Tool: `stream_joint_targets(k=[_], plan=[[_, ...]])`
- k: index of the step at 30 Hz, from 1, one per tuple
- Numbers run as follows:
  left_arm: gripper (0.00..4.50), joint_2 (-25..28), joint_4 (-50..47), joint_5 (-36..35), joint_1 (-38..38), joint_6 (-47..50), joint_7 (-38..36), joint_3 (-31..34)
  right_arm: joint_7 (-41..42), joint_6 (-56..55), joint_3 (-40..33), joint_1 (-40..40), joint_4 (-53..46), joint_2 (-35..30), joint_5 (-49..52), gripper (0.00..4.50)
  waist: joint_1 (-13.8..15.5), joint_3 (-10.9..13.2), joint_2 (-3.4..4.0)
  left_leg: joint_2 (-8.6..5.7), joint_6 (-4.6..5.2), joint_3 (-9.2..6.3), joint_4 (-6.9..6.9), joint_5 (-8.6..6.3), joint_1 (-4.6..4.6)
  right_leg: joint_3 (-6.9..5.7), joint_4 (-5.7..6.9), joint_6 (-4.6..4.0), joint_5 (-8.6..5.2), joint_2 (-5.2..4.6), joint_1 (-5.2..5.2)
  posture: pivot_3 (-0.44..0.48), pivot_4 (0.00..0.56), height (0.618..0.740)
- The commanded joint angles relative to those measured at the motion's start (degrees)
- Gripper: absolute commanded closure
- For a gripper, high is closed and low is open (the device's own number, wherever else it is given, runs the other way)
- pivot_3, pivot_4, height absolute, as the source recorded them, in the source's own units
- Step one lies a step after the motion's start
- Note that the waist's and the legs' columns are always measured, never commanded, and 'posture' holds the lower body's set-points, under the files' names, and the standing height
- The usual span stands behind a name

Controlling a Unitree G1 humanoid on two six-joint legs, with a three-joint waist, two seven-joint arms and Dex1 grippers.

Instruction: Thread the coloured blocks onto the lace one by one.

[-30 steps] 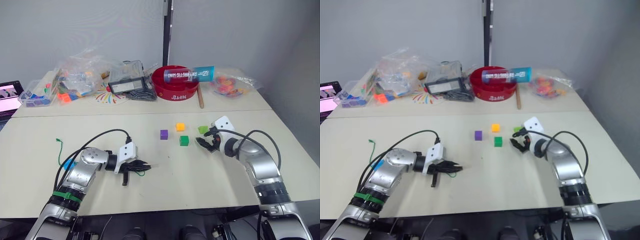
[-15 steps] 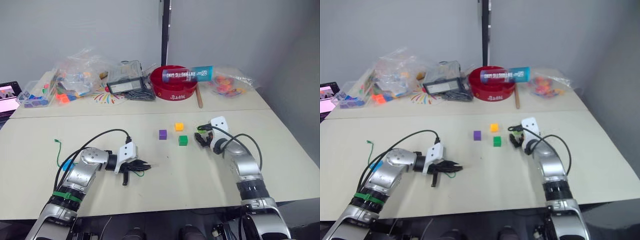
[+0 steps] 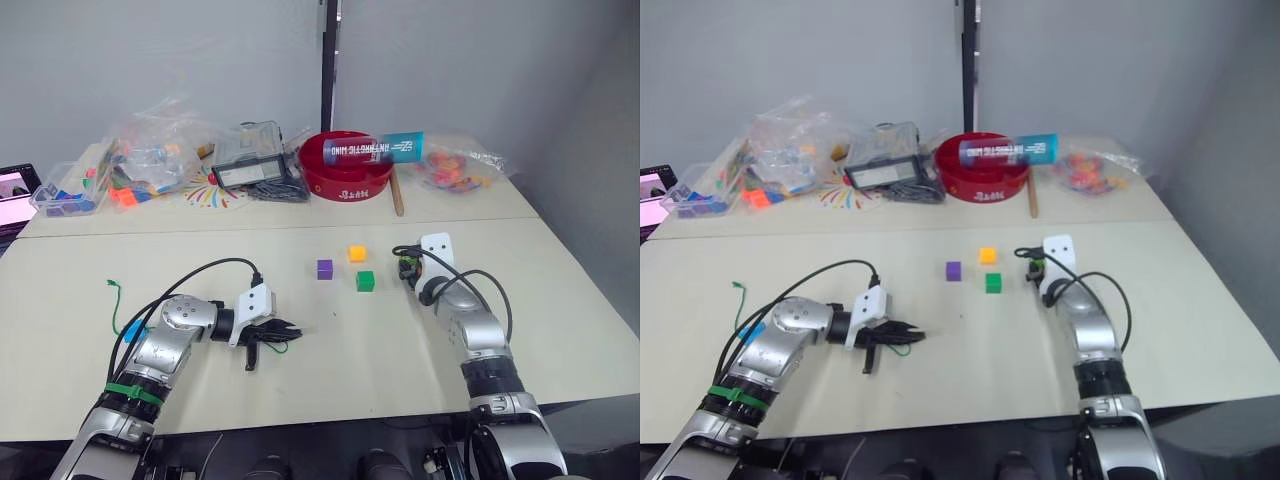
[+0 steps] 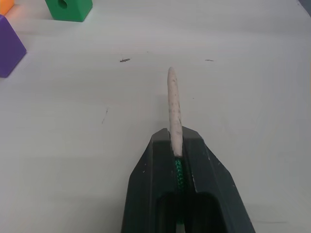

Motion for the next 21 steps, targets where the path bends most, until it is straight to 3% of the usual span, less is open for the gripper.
stream_joint_targets(k=[1,4,10,14,17,21], plan=[[4.50,-0.07,-1.17,-0.80,0.27,-0.78,0.13,0.97,-0.06,-1.10,-2.06,0.04,-3.18,-0.52,0.93,3.36,-0.20,0.00,0.00,0.00,0.00,0.00,-0.01,0.00,0.00,0.00,0.01,0.00,0.00,0.00,0.00,0.000,0.150,0.740],[4.50,0.08,-1.32,-0.77,0.70,-0.92,0.11,0.99,0.11,2.96,-2.90,3.24,-12.17,-1.81,1.71,3.36,-0.20,0.00,0.02,0.01,0.00,-0.02,-0.04,0.00,-0.02,0.00,0.04,0.00,0.00,0.00,-0.02,0.000,0.150,0.740],[4.50,0.54,-0.29,-1.00,0.90,-1.74,-0.49,1.19,0.12,23.26,-0.26,20.36,-51.58,-2.06,6.70,3.36,-0.10,-0.02,0.05,0.11,0.14,-0.05,-0.06,-0.08,-0.05,-0.01,0.06,0.00,0.00,0.05,-0.03,0.000,0.150,0.740],[4.50,0.32,0.66,-0.95,0.36,-1.96,-0.85,1.01,-1.14,33.95,4.61,30.79,-69.60,-1.24,9.72,3.36,-0.15,-0.02,0.05,0.09,0.12,-0.05,-0.05,-0.07,-0.03,0.01,-0.04,0.00,0.00,0.08,0.00,0.000,0.150,0.740],[4.50,0.18,1.04,-0.95,0.15,-2.13,-1.40,0.78,-3.11,37.14,9.22,36.10,-74.72,0.47,10.02,3.36,-0.11,-0.02,0.05,0.07,0.12,-0.05,-0.03,-0.07,0.06,0.00,-0.42,0.01,-0.01,0.09,0.11,0.000,0.150,0.740],[4.50,-0.04,0.91,-0.82,0.18,-2.16,-1.46,0.59,-4.80,33.00,15.23,37.76,-68.80,0.54,6.38,3.36,-0.12,-0.02,0.05,0.04,0.08,-0.03,0.00,-0.04,0.09,0.00,-0.46,0.01,-0.01,0.09,0.15,0.000,0.150,0.740]])
